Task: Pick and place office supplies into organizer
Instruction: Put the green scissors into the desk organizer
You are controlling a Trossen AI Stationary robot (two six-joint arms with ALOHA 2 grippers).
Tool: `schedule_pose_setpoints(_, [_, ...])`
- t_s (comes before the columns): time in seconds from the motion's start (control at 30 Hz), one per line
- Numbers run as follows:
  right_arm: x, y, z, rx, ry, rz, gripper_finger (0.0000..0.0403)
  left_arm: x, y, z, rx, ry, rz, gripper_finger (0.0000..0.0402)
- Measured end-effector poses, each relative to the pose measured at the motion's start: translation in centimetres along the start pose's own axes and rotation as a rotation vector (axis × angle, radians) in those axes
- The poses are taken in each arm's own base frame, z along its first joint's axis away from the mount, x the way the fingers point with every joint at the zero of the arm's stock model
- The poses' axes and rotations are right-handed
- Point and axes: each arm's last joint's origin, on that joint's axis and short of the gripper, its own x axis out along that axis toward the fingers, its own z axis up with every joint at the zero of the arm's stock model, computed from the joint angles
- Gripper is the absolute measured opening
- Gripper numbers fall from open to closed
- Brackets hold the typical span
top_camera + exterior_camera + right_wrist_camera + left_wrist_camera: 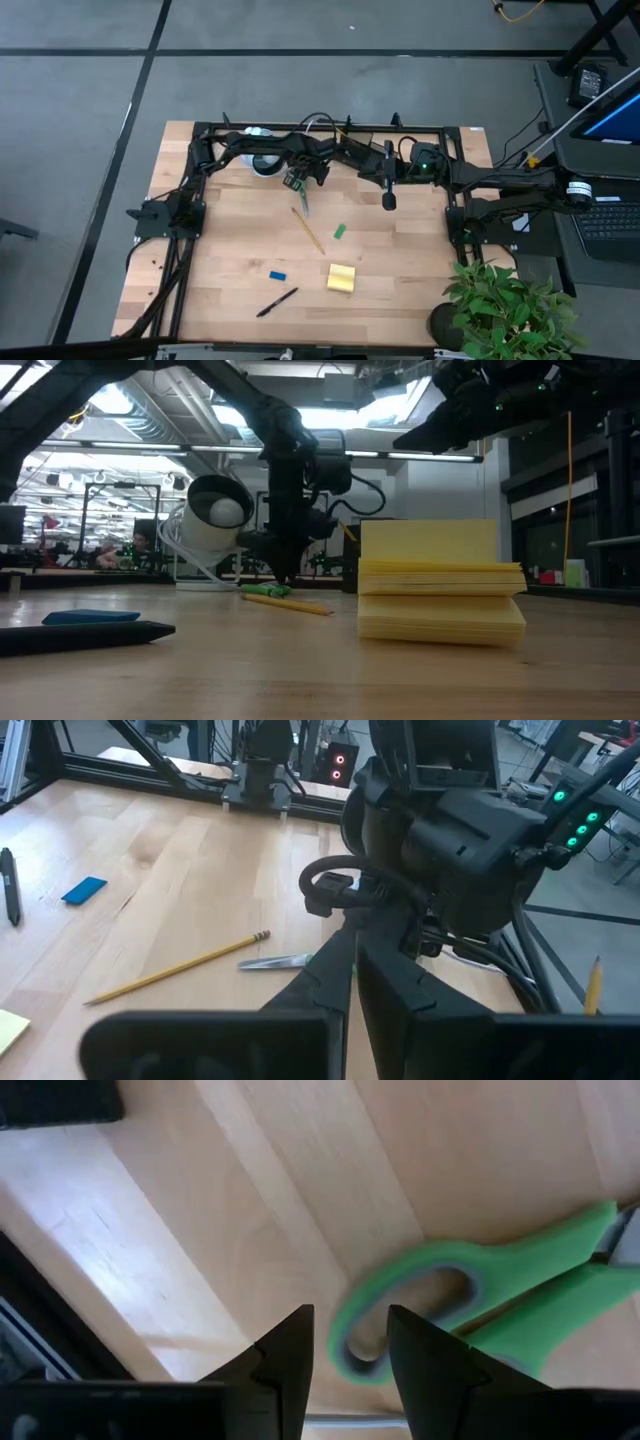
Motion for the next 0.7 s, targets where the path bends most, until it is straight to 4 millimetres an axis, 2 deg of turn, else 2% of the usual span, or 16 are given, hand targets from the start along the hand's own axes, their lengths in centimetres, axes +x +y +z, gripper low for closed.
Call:
schedule_pose_setpoints(0.4, [0.0, 0.0, 0.0, 0.000, 0.001, 0.000, 0.0026, 0.3, 0.2, -0.3, -0.021, -0.049, -0.058, 0.0125])
schedule_pose_setpoints(0.7, [0.0, 0.0, 0.0, 0.001, 0.004, 0.001, 0.0026, 2.3, -0.2, -0.3, -0.014, -0.012, -0.120, 0.0125])
